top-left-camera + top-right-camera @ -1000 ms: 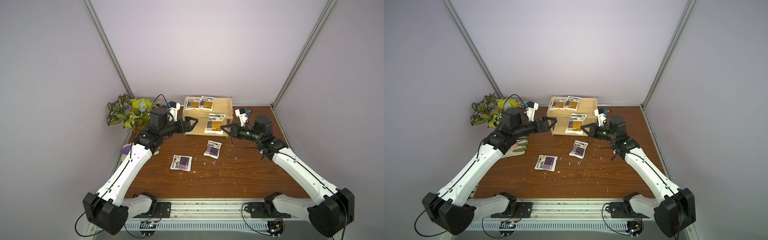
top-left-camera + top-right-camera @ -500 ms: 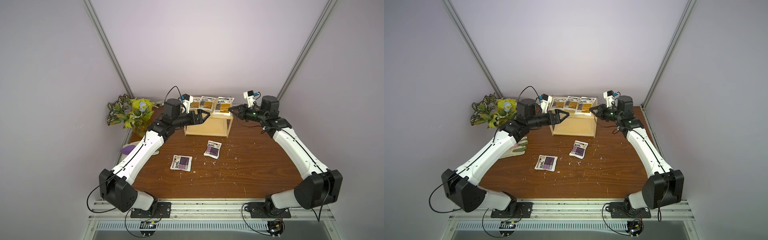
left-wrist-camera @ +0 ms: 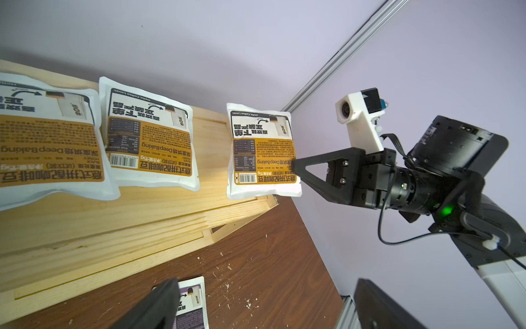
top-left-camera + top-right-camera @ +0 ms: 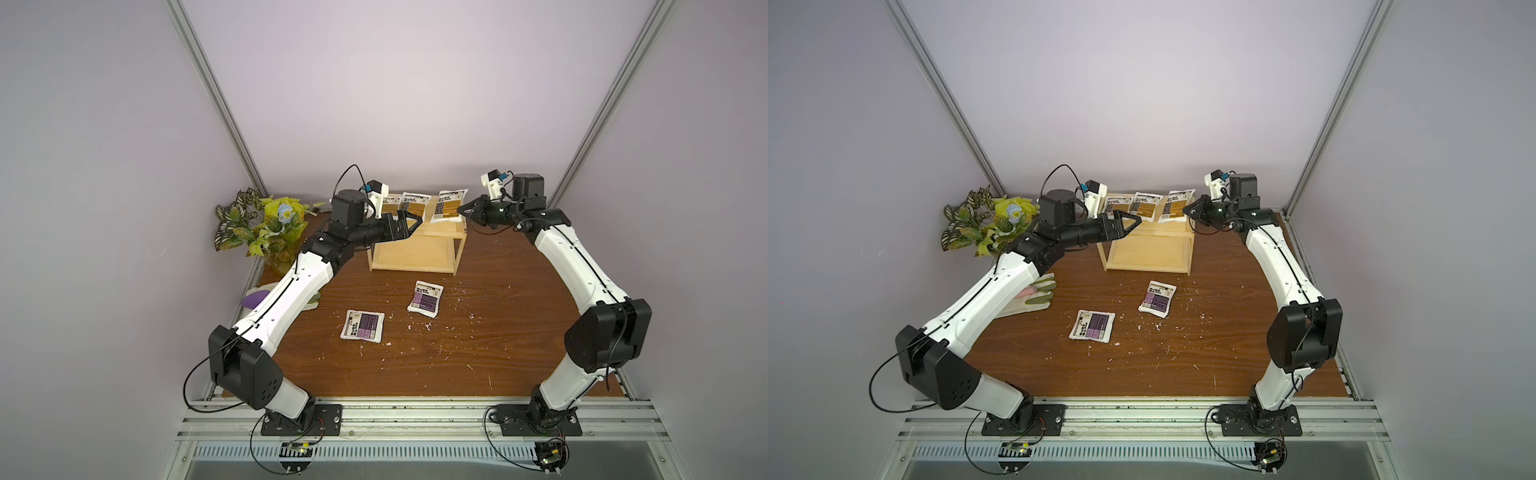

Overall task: Place the bagged coffee beans on the shelf by color
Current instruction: Place the bagged coffee beans on the shelf.

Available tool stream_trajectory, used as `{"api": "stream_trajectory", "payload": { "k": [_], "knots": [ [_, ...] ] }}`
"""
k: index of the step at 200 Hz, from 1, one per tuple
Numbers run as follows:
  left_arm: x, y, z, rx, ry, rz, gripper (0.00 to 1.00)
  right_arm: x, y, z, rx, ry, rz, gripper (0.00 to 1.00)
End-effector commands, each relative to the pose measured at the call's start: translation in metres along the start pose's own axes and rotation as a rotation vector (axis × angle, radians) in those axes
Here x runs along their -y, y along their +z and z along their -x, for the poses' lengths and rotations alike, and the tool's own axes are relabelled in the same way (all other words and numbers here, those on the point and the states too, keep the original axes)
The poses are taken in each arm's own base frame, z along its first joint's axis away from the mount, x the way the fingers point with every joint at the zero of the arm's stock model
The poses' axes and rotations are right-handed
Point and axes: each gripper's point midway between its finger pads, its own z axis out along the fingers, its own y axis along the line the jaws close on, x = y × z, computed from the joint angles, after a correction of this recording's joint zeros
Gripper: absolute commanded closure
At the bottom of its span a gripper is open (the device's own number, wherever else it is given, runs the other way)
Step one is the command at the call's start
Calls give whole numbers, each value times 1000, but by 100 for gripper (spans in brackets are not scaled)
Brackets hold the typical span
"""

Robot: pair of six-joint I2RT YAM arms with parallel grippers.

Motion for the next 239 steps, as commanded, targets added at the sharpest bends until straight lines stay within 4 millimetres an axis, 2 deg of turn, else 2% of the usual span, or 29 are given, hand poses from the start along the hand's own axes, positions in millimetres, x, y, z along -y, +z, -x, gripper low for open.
{"api": "stream_trajectory", "payload": {
  "k": [1,58,124,134,139,167,185,212,239],
  "knots": [
    [11,-7,10,34,40,-13,1,-2,-3,10,11,-60,-25,100],
    [10,-6,9,33,37,-11,0,15,17,12,-22,-51,-46,100],
    [12,-8,10,42,41,-15,1,18,35,17,-46,-45,-40,100],
    [12,-8,11,45,42,-16,0,19,36,18,-47,-48,-47,95],
    [3,-5,1,22,29,-2,0,19,36,18,-46,-48,-49,94],
    [3,-6,0,25,29,-2,0,22,39,23,-41,-50,-66,76],
    [3,-6,0,26,31,-2,0,24,40,24,-41,-49,-74,70],
    [4,-7,-1,25,33,-3,1,25,41,26,-33,-47,-82,68],
    [5,-8,0,29,35,-5,0,26,42,30,-27,-47,-89,60]
  ]
}}
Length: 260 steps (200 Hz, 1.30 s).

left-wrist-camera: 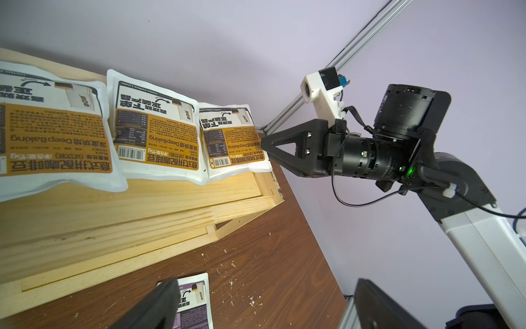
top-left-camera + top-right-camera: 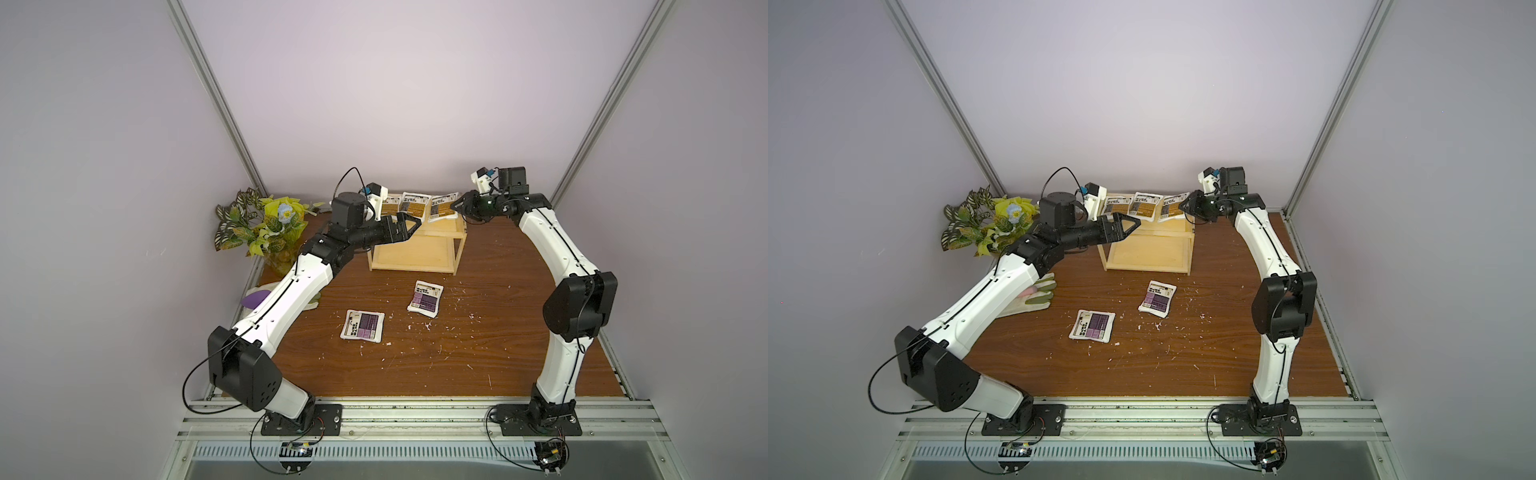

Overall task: Place the bagged coffee beans on the shelf by color
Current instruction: Place the bagged coffee beans on the shelf.

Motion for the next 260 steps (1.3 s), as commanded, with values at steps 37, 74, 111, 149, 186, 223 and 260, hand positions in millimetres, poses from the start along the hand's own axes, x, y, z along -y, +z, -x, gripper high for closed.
{"api": "stream_trajectory", "payload": {
  "k": [37,74,111,149,186,223,260],
  "knots": [
    [10,-9,6,34,40,-16,1,-11,-9,15,41,-38,-15,54],
    [11,-10,6,34,44,-16,0,-13,-16,16,54,-46,-31,50],
    [10,-10,6,37,42,-16,0,-16,-18,18,63,-47,-24,50],
    [11,-13,7,41,46,-12,1,-26,-25,20,73,-54,-7,50],
    [7,-18,3,42,52,13,0,-57,-53,16,117,-83,46,50],
    [-1,-28,-11,42,56,46,1,-75,-83,-8,153,-78,105,50],
    [-17,-39,-34,27,51,95,1,-76,-96,-48,143,-54,139,49]
  ]
}}
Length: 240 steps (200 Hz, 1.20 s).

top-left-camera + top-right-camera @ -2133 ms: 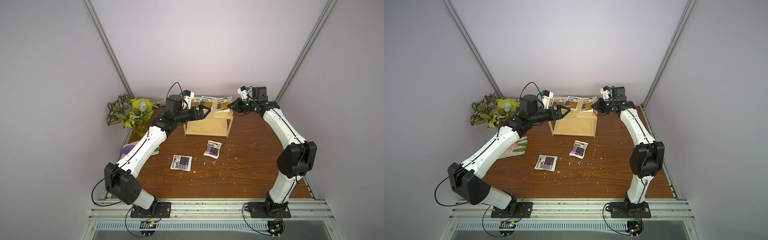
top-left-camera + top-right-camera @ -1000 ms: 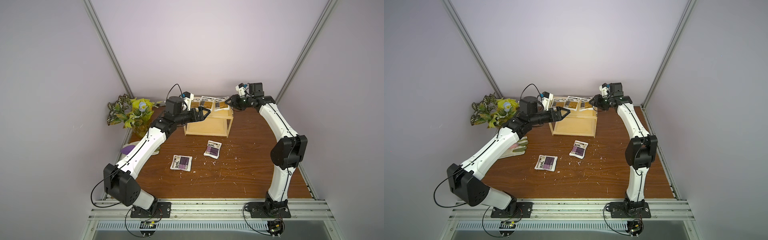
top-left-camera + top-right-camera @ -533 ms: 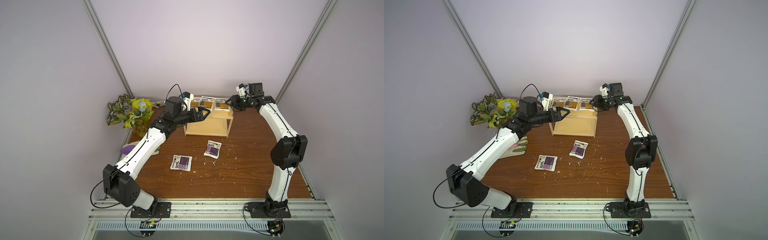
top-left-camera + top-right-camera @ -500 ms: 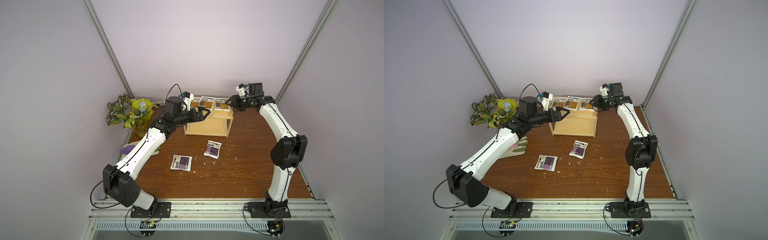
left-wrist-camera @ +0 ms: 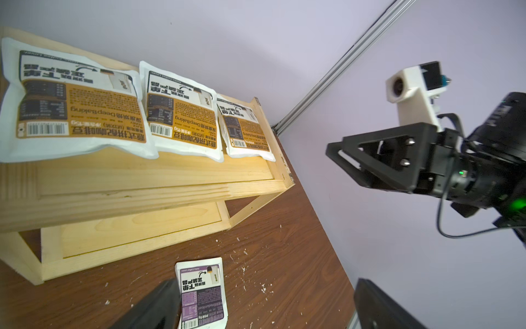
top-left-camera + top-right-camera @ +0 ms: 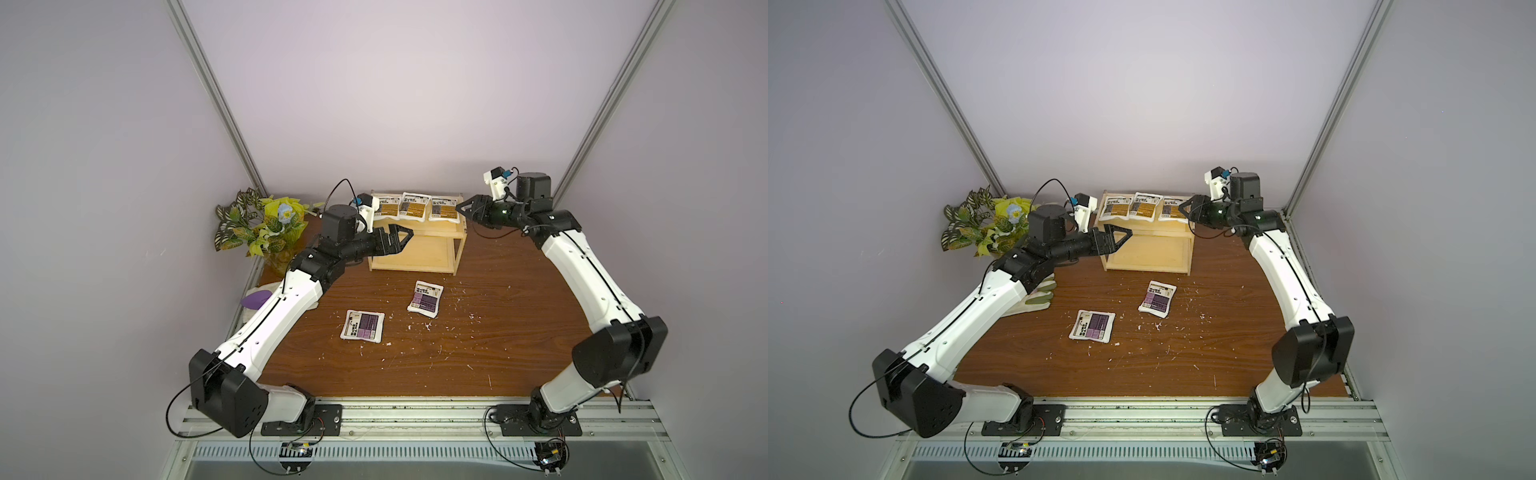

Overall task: Place the bagged coffee beans on the shelf by color
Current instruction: Place the bagged coffee beans on the shelf, then adjust the bagged coffee beans at the center of the board.

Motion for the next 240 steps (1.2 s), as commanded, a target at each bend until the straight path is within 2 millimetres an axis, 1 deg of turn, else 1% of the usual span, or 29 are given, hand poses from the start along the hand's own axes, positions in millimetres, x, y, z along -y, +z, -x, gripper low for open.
{"api": "stream_trajectory", "payload": {
  "k": [1,28,55,66,83,86,119,138,148,164,179,181,188,210,240],
  "knots": [
    [-7,-8,-10,8,29,34,1,-13,-9,-13,22,8,61,49],
    [-19,-14,-31,-14,18,58,0,-10,-17,-47,5,40,64,47],
    [-33,-20,-53,-31,8,92,0,-2,-17,-94,-45,69,54,43],
    [-39,-22,-64,-42,4,105,1,7,-15,-114,-66,88,39,42],
    [-50,-23,-80,-59,2,125,1,20,-15,-135,-61,119,26,39],
    [-52,-23,-83,-64,0,131,0,25,-15,-140,-64,130,15,38],
    [-71,-18,-112,-84,-3,158,0,59,-11,-176,-43,215,-26,36],
    [-75,-12,-128,-100,-1,155,1,78,-5,-195,-56,237,-68,35],
    [-75,-8,-137,-111,10,158,0,91,-2,-202,-56,248,-107,35],
    [-74,-1,-149,-131,23,153,1,105,2,-208,-32,259,-140,35],
    [-73,2,-155,-133,23,146,1,116,8,-213,-24,274,-158,35],
    [-74,2,-157,-137,24,146,1,121,9,-212,-11,276,-177,35],
    [-74,3,-159,-138,24,143,1,127,12,-213,-1,288,-193,34],
    [-78,1,-160,-129,25,159,0,137,23,-217,23,320,-203,35],
    [-78,-2,-158,-117,36,169,0,143,41,-220,39,341,-210,35]
  ]
}}
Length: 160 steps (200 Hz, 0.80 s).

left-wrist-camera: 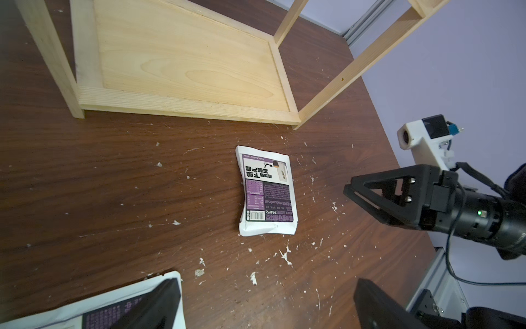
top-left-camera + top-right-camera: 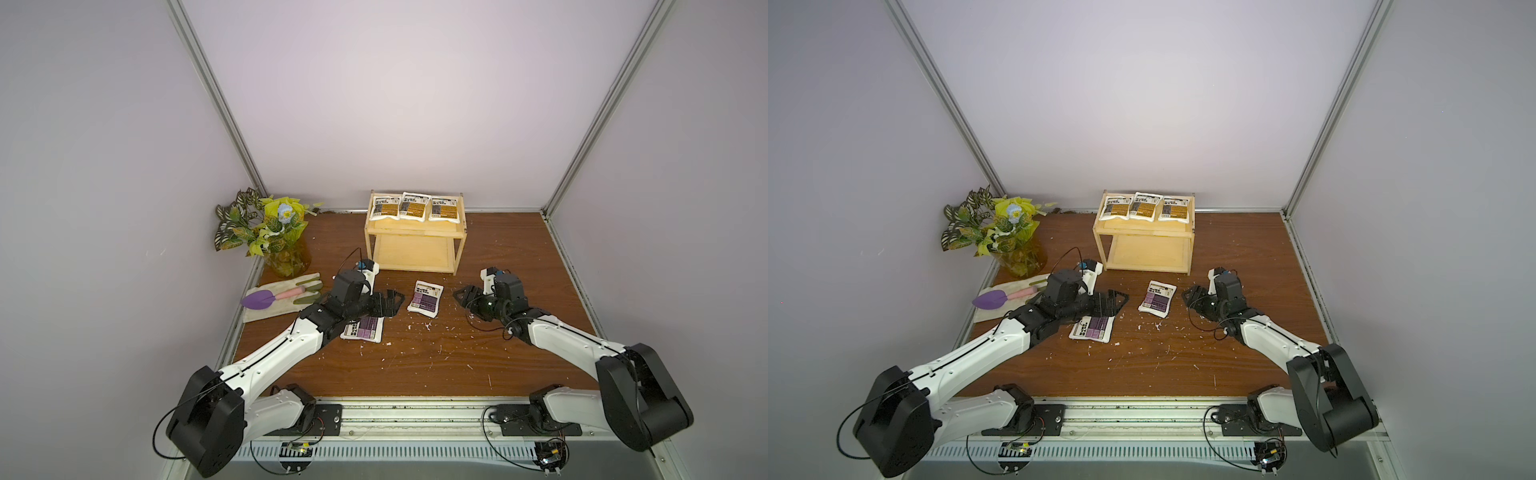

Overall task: Place the bagged coffee beans on the shelf by color
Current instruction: Adjust the bagged coffee beans at the center of the board.

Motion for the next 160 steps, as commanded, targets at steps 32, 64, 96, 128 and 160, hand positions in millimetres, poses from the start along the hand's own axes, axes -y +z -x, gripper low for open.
{"api": "stream_trajectory", "payload": {
  "k": [32,64,96,128,160],
  "knots": [
    [5,-7,9,54,29,-4,0,-18,31,16,97,47,59,35],
    [6,-9,10,60,27,-9,0,-21,52,12,80,53,45,35],
    [7,-10,8,59,26,-17,1,-33,73,7,45,38,64,35],
    [7,-10,7,58,22,-22,0,-48,96,-4,-7,-3,84,36],
    [6,-10,5,54,27,-20,0,-69,115,-23,-67,-56,126,37]
  ]
}}
